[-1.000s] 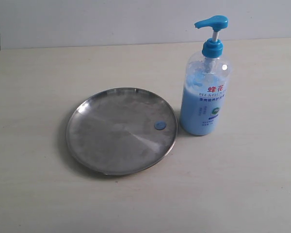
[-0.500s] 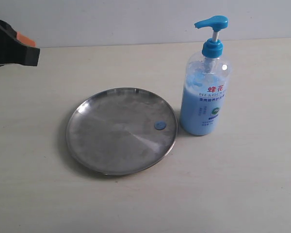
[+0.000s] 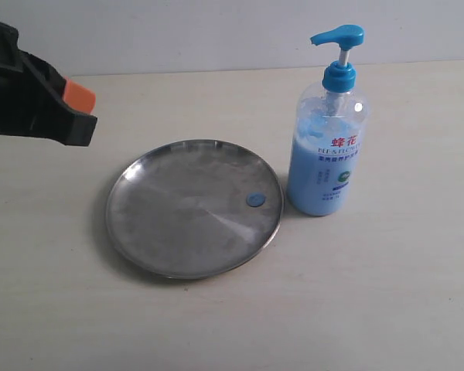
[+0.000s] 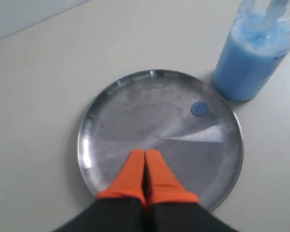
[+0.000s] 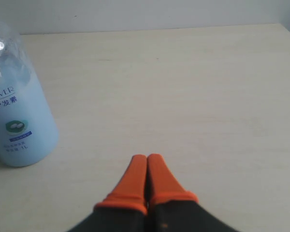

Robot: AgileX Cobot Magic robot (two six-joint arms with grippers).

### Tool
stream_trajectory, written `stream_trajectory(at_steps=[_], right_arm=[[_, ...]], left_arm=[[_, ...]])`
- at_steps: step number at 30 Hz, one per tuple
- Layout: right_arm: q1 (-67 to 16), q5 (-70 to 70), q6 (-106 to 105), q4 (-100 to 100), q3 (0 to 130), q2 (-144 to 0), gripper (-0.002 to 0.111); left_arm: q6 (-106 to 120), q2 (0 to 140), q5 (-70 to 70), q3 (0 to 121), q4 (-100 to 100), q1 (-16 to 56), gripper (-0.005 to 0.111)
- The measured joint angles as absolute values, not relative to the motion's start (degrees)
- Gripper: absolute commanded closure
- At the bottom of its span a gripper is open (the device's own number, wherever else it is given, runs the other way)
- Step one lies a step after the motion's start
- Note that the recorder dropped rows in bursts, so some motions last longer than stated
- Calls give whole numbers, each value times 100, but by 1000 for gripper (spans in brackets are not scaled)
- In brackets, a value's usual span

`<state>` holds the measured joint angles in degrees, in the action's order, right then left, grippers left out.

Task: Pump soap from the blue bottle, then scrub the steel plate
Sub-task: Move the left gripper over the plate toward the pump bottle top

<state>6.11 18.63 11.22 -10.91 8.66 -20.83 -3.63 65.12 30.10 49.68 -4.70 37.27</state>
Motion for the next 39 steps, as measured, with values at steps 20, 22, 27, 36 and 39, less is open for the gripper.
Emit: stream_trajectory(at_steps=[20, 22, 27, 36, 39], right_arm=[[611, 1863, 1122, -1091, 866, -2083, 108], [611, 1863, 1122, -1091, 866, -2083, 108], [611, 1863, 1122, -1091, 866, -2083, 108], [611, 1863, 1122, -1091, 866, -2083, 108], [611, 1863, 1122, -1091, 866, -2083, 108]], left_arm=[[1970, 7599, 3717, 5731, 2569, 4029, 107], [2041, 7695, 3728, 5768, 2673, 4029, 107], [2283, 7905, 3728, 5777, 2914, 4029, 107], [3213, 8201, 3718, 5777, 4051, 4029, 107], [3496, 8324, 3669, 5789, 4321, 4029, 107]])
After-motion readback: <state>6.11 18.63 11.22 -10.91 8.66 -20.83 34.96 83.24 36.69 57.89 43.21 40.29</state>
